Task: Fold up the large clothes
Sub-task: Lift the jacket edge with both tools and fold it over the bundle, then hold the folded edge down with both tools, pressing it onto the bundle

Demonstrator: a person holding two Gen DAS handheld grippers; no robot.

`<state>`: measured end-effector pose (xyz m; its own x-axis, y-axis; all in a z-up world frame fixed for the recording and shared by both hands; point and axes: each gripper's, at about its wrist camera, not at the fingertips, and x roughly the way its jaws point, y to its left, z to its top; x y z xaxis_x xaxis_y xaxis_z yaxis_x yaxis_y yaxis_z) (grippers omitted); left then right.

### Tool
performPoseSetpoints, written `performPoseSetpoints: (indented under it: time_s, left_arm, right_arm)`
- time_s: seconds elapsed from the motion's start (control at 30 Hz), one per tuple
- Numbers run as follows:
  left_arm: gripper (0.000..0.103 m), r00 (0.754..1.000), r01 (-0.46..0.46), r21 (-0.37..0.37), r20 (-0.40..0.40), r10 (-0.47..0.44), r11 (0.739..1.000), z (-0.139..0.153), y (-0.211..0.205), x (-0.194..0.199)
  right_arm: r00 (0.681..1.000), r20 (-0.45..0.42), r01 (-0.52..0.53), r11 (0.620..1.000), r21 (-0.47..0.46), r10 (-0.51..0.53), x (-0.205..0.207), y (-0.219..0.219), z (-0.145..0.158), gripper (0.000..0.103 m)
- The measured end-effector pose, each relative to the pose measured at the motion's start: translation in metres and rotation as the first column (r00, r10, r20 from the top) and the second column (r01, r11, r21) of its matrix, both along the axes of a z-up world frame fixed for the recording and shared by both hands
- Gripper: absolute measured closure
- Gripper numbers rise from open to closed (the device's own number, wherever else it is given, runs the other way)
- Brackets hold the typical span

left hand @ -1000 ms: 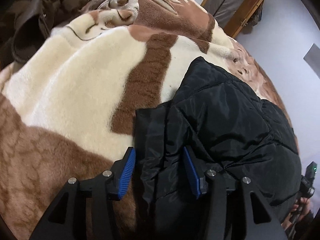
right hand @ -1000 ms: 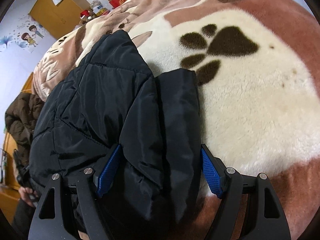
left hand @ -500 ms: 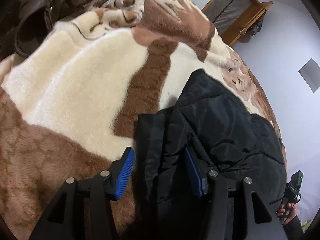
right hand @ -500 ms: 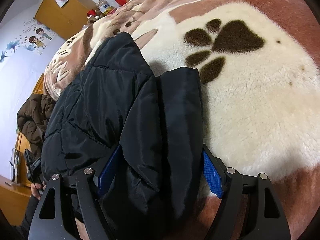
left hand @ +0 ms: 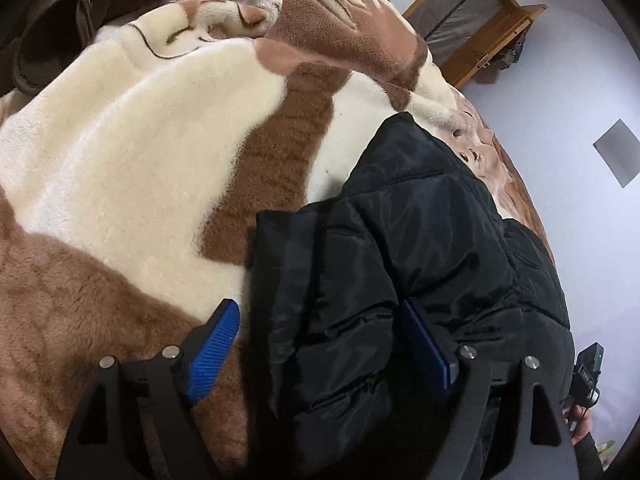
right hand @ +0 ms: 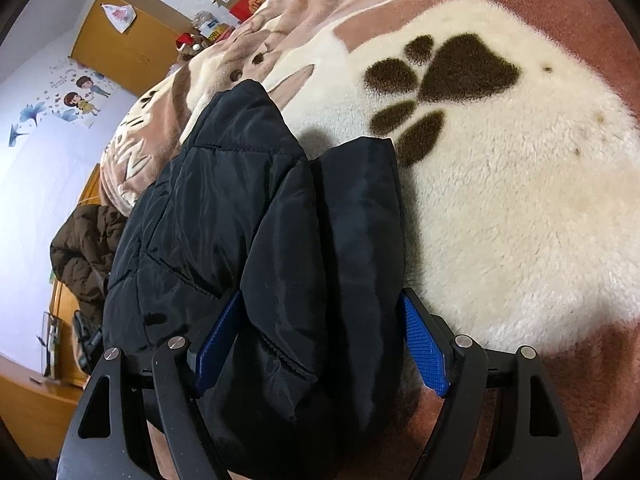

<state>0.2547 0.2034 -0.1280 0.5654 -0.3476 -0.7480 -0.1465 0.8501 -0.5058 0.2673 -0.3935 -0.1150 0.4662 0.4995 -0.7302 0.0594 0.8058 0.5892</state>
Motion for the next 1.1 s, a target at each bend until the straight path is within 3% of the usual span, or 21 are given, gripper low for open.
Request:
performPoseSetpoints:
  time_s: [0.2,0.43,0.6,0.63,0.7,0.8,0.9,1.1]
  left_arm:
    - [0.022,0.999,0.022,-0.022,0.049,-0.021,1.000,0.010,0.000,-0.004]
    - [0.012,1.000,0.027,-0.052,-0.002,-0.027,0.998,-0.018,-0.003,0.005]
    - [0.011,0.998,0.051,-0.026,-0.029,-0.051,0.998,-0.025,-0.010,0.018]
    - [0.011,0.998,0.059,-0.016,-0.034,-0.060,0.998,-0.025,-0.012,0.018]
    - [0.012,0.997,0.067,-0.001,-0.037,-0.067,0.998,-0.023,-0.019,0.021]
    - [0.013,0.997,0.067,0.005,-0.031,-0.066,0.998,-0.022,-0.024,0.020]
    - [0.022,0.997,0.074,0.017,-0.032,-0.074,0.997,-0.023,-0.028,0.024]
    - [0.053,0.997,0.070,0.140,-0.025,-0.067,0.988,-0.001,-0.049,0.020]
  right_arm:
    - [1.000,0.014,0.012,0.998,0.060,-0.013,-0.002,-0.010,0.001,0.026]
    - [0.999,-0.037,-0.005,0.998,0.056,0.007,0.013,-0.003,-0.018,0.021]
    - [0.999,-0.044,-0.008,1.000,0.011,0.009,0.019,0.009,-0.020,0.019]
    - [0.999,-0.039,-0.014,1.000,-0.002,0.014,0.019,0.012,-0.018,0.022]
    - [0.999,-0.026,-0.019,1.000,-0.015,0.019,0.016,0.018,-0.011,0.037]
    - [0.999,-0.021,-0.032,0.998,-0.060,0.031,0.015,0.024,-0.009,0.043]
    - [0.999,-0.037,-0.031,0.995,-0.096,0.028,0.022,0.032,-0.010,0.047]
    - [0.999,-0.027,-0.040,0.978,-0.204,0.035,0.022,0.049,0.009,0.065]
